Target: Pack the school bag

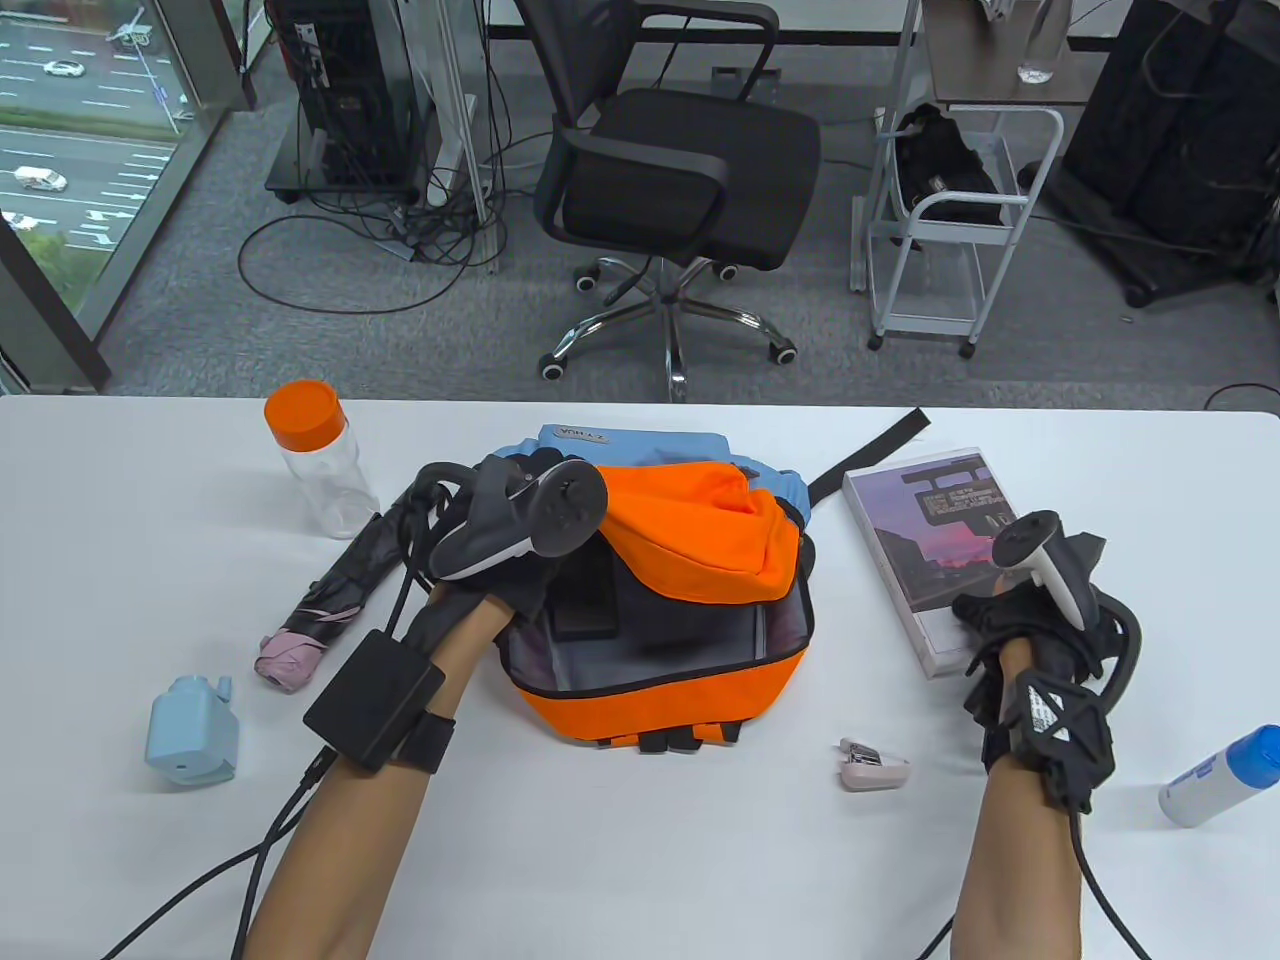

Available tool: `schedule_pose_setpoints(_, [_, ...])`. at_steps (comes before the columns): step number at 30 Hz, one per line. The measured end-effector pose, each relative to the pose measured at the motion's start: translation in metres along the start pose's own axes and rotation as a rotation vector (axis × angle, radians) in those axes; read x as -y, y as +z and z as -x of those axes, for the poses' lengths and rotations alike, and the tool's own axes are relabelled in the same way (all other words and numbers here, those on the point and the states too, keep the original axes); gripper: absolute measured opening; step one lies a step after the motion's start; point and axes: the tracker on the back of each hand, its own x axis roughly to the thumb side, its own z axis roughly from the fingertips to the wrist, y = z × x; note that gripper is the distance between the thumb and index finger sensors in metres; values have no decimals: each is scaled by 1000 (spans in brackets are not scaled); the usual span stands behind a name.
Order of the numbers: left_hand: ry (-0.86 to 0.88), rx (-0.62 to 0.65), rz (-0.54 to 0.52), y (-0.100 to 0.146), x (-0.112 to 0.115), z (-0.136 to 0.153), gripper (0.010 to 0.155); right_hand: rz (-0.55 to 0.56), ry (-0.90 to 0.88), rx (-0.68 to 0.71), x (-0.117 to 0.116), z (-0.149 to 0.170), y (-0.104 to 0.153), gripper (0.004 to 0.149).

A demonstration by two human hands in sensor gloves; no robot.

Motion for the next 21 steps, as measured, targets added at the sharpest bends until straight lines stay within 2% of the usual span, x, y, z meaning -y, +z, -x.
schedule_pose_setpoints(3, [-7, 5, 0, 1, 1, 1, 44, -61, 18, -28, -1, -3, -1, 113])
schedule_pose_setpoints(6, [0, 5, -4, 1, 1, 1, 44, -83, -84, -22, -9, -5, 4, 105])
schedule_pose_setpoints(8, [0, 3, 1, 1, 1, 0, 45, -85, -81, -15, -10, -8, 8, 102])
schedule_pose_setpoints(11, [6, -2, 13, 3, 4, 0, 45, -18, -130, -4, -2, -10, 21, 96])
schedule_pose_setpoints(13, [27, -14, 9, 6, 7, 1, 44, 79, -194, 43, 17, -14, 37, 82])
schedule_pose_setpoints(15, [32, -21, 13, 7, 9, 2, 44, 41, -258, 120, 33, -20, 53, 65])
schedule_pose_setpoints(17, [49, -38, 22, 7, 11, 2, 44, 157, -374, 232, 56, -31, 85, 60])
schedule_pose_setpoints(18, [60, -42, 35, 7, 12, 2, 45, 178, -384, 260, 63, -35, 97, 56])
schedule_pose_setpoints(21, [78, -59, 51, 6, 13, 1, 49, 170, -340, 357, 83, -42, 144, 60])
